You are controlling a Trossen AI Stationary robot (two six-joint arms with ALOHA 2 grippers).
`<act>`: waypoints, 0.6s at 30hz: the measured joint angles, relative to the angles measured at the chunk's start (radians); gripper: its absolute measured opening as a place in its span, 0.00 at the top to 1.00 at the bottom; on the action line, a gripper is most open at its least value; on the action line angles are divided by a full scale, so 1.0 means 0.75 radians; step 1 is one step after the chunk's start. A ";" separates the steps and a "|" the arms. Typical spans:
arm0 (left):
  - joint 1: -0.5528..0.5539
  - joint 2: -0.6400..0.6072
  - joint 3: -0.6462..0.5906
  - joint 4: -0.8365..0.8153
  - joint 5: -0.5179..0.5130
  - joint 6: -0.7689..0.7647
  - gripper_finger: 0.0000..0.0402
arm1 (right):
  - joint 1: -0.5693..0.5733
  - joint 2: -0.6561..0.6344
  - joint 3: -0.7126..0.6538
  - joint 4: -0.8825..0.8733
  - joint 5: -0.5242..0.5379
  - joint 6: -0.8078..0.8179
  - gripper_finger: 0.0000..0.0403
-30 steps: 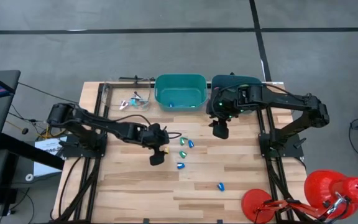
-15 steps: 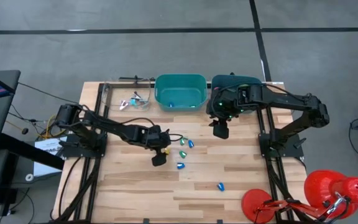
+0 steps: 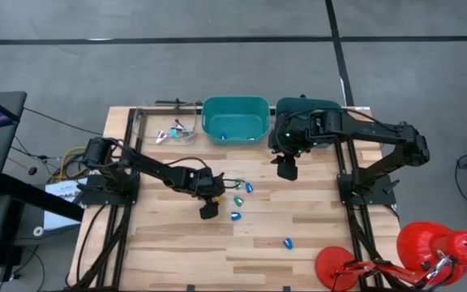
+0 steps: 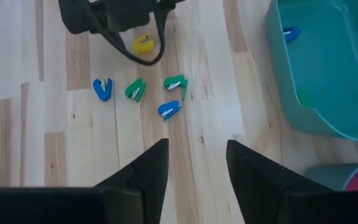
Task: Pick and place Stapler, Stapler remover, tape
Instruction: Put the yellow stapler into the green bin
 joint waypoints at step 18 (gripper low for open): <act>0.001 0.003 0.000 0.009 -0.038 0.003 0.46 | 0.000 0.000 0.000 0.005 0.003 0.004 0.67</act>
